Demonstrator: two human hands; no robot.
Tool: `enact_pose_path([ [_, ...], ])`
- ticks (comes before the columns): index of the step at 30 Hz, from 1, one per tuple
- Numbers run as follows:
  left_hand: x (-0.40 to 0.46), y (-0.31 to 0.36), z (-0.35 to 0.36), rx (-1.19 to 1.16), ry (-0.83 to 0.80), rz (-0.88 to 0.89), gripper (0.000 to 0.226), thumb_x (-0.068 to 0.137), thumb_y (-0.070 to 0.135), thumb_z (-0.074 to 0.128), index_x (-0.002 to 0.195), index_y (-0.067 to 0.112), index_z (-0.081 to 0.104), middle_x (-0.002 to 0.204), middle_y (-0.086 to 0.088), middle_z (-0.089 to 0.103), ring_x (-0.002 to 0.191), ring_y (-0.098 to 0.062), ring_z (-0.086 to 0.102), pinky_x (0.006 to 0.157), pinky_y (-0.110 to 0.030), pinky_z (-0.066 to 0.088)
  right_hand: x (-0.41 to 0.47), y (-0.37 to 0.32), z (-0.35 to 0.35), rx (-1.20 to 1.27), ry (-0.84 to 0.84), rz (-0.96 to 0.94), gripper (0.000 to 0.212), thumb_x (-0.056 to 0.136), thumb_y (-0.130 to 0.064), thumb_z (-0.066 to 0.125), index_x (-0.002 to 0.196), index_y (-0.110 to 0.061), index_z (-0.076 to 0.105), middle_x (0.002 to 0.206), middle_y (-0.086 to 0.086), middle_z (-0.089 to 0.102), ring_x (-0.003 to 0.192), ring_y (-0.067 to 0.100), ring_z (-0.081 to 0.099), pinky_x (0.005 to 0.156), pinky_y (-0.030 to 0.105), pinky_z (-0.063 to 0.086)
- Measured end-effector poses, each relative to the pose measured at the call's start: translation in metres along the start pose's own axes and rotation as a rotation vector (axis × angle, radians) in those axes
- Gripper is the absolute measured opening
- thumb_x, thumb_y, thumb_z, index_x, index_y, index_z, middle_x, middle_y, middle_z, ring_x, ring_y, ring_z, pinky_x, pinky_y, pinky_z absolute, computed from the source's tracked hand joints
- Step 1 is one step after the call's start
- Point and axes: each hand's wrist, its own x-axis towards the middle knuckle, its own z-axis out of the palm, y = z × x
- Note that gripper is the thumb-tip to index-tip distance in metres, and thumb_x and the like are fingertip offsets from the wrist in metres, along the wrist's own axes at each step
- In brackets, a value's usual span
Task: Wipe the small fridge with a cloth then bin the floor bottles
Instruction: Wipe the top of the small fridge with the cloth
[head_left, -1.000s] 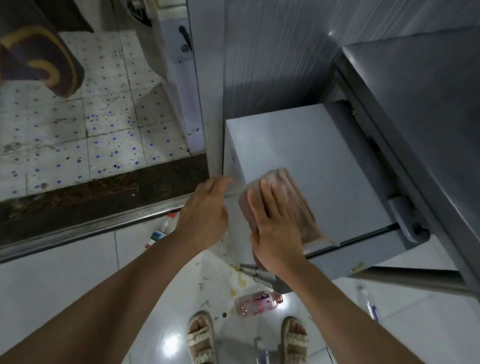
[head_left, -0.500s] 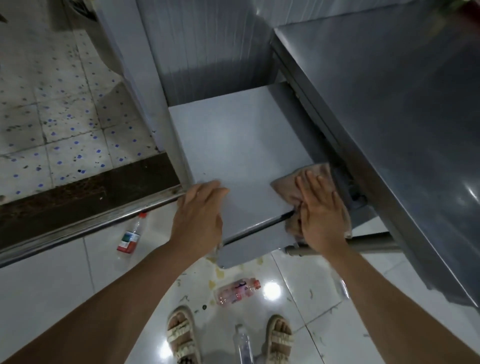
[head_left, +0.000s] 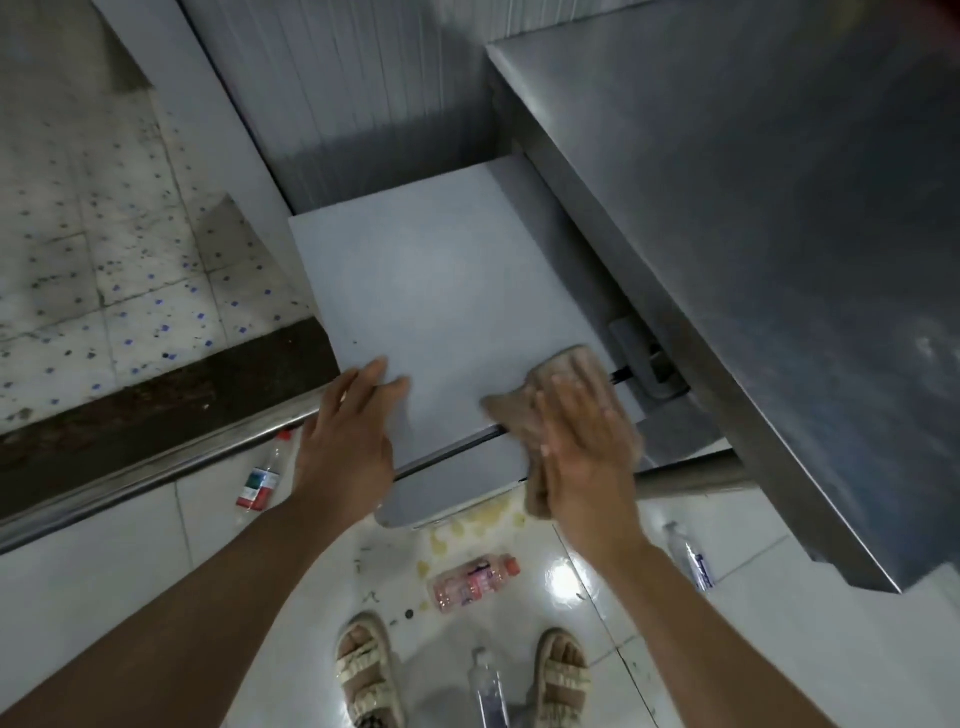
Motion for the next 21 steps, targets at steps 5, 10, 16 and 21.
enact_pose_path([
  [5, -0.001, 0.000, 0.002, 0.024, 0.018, 0.006, 0.065, 0.088, 0.006, 0.047, 0.143, 0.032, 0.027, 0.157, 0.011, 0.009, 0.143, -0.018, 0.006, 0.107, -0.047, 0.032, 0.014, 0.011, -0.009, -0.040, 0.032, 0.192, 0.044, 0.089, -0.009, 0.053, 0.131, 0.003, 0.051, 0.140, 0.024, 0.044, 0.133, 0.040, 0.038, 0.108, 0.056, 0.035],
  [10, 0.004, -0.004, -0.001, 0.035, 0.030, 0.054, 0.065, 0.082, 0.006, 0.056, 0.140, 0.029, 0.036, 0.153, 0.006, 0.021, 0.137, -0.024, 0.018, 0.105, -0.046, 0.032, 0.002, -0.030, 0.004, -0.002, -0.033, 0.093, 0.053, 0.082, -0.006, 0.066, 0.133, 0.000, 0.050, 0.142, 0.020, 0.042, 0.135, 0.039, 0.034, 0.108, 0.056, 0.034],
  [16, 0.050, -0.021, -0.019, 0.060, 0.073, 0.082, 0.057, 0.081, 0.015, 0.058, 0.135, 0.023, 0.043, 0.147, 0.003, 0.032, 0.130, -0.024, 0.028, 0.105, -0.039, 0.027, 0.040, -0.029, 0.002, -0.068, -0.110, 0.046, 0.053, 0.089, -0.026, 0.031, 0.133, -0.005, 0.051, 0.142, 0.017, 0.045, 0.132, 0.040, 0.041, 0.108, 0.053, 0.031],
  [21, 0.099, -0.034, -0.028, 0.123, 0.102, 0.137, 0.059, 0.084, 0.020, 0.056, 0.140, 0.018, 0.040, 0.151, -0.004, 0.030, 0.133, -0.027, 0.029, 0.107, -0.040, 0.030, 0.084, -0.029, 0.021, -0.128, -0.189, 0.035, 0.054, 0.096, -0.032, 0.023, 0.146, -0.017, 0.033, 0.156, 0.004, 0.025, 0.145, 0.029, 0.018, 0.116, 0.045, 0.018],
])
